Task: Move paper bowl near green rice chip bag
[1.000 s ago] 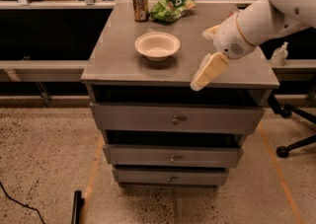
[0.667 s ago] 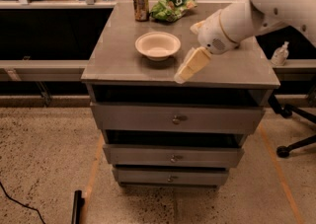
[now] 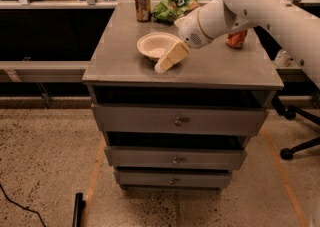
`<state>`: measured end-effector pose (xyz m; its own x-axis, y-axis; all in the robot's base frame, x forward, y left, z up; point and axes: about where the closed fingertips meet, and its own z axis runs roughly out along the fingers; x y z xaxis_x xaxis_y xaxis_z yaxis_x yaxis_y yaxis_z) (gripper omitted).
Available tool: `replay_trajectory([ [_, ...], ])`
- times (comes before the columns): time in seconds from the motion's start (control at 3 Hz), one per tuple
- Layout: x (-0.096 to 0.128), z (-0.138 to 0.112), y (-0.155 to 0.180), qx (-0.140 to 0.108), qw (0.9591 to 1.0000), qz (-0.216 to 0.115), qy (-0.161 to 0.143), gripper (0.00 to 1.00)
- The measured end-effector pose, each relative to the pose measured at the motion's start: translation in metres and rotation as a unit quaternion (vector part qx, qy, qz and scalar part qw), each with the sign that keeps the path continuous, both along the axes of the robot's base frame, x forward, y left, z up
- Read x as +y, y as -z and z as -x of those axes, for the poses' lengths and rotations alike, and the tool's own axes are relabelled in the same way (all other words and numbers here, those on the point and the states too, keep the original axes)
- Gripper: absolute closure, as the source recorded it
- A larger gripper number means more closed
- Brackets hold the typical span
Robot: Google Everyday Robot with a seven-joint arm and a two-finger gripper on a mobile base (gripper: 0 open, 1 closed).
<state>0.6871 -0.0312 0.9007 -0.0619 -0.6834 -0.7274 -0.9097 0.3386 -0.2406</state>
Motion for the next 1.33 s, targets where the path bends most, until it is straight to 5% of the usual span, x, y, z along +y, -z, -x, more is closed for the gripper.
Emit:
replay_trajectory([
  [0.67, 0.030, -0.040, 0.036, 0.016, 0.9997, -0.012, -0.012, 0.41],
  [1.33, 0.031, -0.065, 0.047, 0.021, 0.9996, -0.004, -0.020, 0.88],
])
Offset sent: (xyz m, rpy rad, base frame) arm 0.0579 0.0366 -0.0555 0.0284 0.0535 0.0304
